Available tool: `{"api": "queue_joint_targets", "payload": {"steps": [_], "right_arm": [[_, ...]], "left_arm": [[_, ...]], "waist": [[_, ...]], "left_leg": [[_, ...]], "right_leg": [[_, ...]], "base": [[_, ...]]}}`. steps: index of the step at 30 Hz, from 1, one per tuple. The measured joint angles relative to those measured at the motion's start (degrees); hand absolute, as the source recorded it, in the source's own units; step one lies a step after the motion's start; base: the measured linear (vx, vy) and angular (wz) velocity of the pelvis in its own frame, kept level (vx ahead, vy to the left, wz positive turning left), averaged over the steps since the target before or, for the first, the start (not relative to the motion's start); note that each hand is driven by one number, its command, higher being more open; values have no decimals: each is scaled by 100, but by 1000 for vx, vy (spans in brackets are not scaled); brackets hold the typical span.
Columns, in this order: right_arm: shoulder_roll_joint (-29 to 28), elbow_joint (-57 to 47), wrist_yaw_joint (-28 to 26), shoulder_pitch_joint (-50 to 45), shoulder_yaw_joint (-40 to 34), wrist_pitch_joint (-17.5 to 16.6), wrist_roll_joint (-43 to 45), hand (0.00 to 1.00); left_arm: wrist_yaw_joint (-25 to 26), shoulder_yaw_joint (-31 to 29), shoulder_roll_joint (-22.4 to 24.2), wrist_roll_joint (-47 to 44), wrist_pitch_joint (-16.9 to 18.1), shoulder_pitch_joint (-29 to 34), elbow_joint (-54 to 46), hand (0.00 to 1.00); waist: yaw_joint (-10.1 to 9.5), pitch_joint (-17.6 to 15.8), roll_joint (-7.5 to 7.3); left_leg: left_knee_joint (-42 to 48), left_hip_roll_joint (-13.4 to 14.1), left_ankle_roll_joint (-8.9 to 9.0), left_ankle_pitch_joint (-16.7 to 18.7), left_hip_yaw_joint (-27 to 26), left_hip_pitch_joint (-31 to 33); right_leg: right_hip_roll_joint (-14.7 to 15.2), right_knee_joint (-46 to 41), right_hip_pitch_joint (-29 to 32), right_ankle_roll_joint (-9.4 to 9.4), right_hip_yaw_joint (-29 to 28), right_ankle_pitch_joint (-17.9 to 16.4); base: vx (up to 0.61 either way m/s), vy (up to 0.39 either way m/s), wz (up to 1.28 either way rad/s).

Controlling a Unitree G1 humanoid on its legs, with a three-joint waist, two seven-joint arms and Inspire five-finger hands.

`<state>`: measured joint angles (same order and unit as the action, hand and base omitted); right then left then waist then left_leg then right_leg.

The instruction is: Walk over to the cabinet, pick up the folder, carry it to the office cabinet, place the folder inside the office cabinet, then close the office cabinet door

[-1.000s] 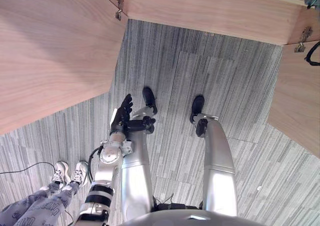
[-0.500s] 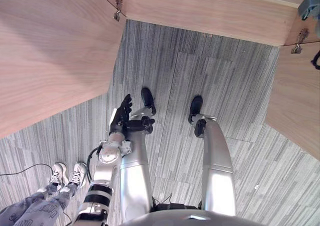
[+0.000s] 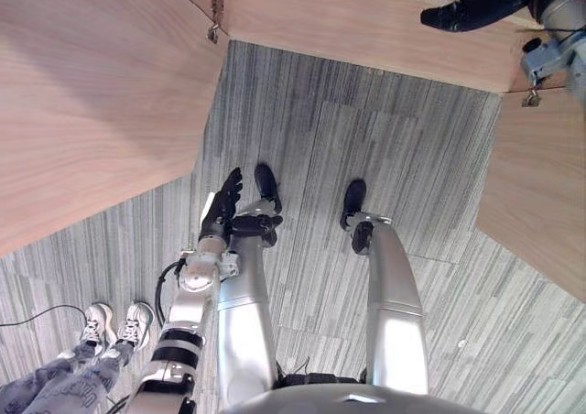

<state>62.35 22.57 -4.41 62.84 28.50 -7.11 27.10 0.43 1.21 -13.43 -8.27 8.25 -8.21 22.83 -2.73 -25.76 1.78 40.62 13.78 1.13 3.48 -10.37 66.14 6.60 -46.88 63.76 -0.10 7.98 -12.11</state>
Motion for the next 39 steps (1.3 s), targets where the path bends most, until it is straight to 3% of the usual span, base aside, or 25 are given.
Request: {"api": "queue_joint_targets", "payload": {"steps": [6, 13, 17, 20, 24, 27, 28, 39], "right_arm": [[122, -401, -169, -466, -74, -80, 210, 100], [-83, -1316, -499, -1952, -1182, -104, 929, 100], [-890, -1834, -428, -2780, -2176, -117, 1091, 100], [-1639, -2375, -21, -3168, -2987, -210, 1057, 100], [-2277, -2904, 631, -3274, -3624, -495, 190, 100], [-2673, -3152, 992, -3382, -3691, -571, -327, 100], [-2809, -3207, 1119, -3452, -3683, -571, -696, 0], [-3341, -3189, 1780, -3617, -3595, -516, -2465, 0]], "left_arm": [[-96, -38, -33, 11, 0, 20, -2, 100], [-146, -46, -7, 217, 2, 59, 4, 100], [-84, -178, 116, 227, 2, 50, 28, 100], [3, -285, 265, 235, 0, 13, 74, 100], [92, -368, 382, 336, -14, -48, 110, 100], [199, -490, 495, 392, -29, -151, 134, 100], [222, -494, 493, 434, -30, -204, 144, 100], [356, -497, 512, 453, -32, -347, 205, 100]], "waist": [[0, 55, -96], [-26, 85, -150], [-5, 85, -150], [1, 85, -150], [13, 85, -150], [15, 85, -150], [10, 85, -150], [4, 85, -150]], "left_leg": [[-1, 0, 3, 21, -25, -26], [-23, -3, 14, 36, -24, -98], [-34, -1, 18, 34, -24, -104], [-33, 1, 18, 34, -26, -110], [-20, 9, 18, 34, -32, -127], [-12, 28, 25, 34, -35, -138], [-11, 34, 29, 32, -34, -139], [68, 71, 40, 62, -37, -131]], "right_leg": [[0, -10, -14, 15, -28, -9], [-5, 25, -69, 31, -46, -23], [-16, 42, -72, 31, -49, -23], [-21, 42, -71, 30, -59, -23], [-29, 22, -72, 29, -80, -22], [-50, 11, -72, 28, -93, -22], [-56, 7, -70, 27, -93, -22], [-83, -26, -64, 25, -114, -22]], "base": [[0, 0, 0], [0, 0, 0], [0, 0, 0], [0, 0, 0], [-2, 4, -1], [-5, 13, -3], [0, 0, 0], [0, 2, -1]]}}
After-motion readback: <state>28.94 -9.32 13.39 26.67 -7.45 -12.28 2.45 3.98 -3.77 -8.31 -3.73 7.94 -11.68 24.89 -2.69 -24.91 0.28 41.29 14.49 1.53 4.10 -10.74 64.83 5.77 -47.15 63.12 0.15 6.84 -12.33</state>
